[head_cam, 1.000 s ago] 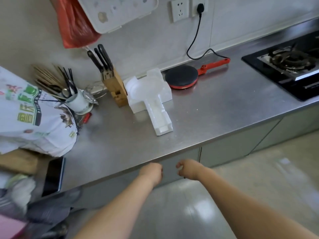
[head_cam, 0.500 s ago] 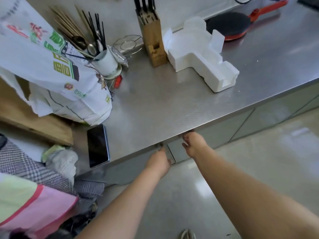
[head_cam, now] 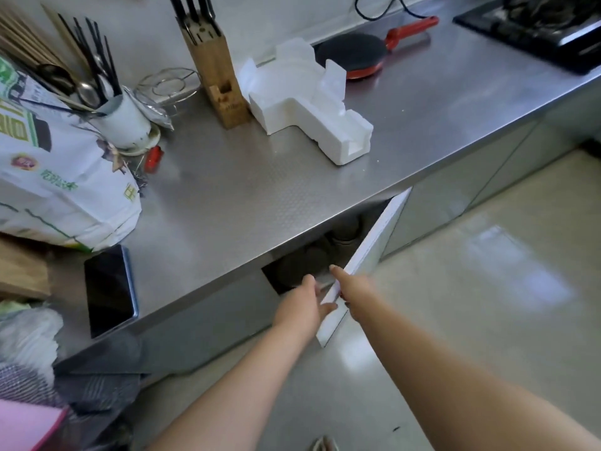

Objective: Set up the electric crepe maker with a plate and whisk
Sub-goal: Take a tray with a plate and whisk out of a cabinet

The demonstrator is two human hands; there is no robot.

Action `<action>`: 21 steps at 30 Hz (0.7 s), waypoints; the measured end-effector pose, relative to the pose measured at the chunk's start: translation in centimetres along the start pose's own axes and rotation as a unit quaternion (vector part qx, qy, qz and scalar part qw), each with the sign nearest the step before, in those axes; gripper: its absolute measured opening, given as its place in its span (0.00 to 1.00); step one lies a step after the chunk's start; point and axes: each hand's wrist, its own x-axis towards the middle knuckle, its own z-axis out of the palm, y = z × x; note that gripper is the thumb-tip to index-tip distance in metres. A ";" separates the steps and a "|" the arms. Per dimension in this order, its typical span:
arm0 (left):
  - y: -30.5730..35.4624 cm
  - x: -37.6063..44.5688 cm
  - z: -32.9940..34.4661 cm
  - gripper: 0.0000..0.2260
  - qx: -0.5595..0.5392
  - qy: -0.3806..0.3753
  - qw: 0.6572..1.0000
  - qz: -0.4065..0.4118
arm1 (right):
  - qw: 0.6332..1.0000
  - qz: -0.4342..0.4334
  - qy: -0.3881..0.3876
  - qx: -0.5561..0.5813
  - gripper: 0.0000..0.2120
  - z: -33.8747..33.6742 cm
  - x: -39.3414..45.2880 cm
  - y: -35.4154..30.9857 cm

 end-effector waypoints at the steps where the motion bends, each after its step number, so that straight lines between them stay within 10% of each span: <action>1: 1.1 -0.2 0.8 0.19 -0.003 -0.022 1.000 0.020 | 0.999 -0.005 0.041 -0.025 0.18 -1.2 0.0 1.0; 13: 19.1 1.8 11.3 0.35 0.312 -0.032 0.877 0.364 | 0.899 -0.180 0.304 -0.258 0.22 -23.3 -0.1 6.8; 21: 26.0 3.2 16.1 0.43 0.345 -0.009 0.854 0.390 | 0.862 -0.268 0.315 -0.293 0.25 -32.4 2.9 5.7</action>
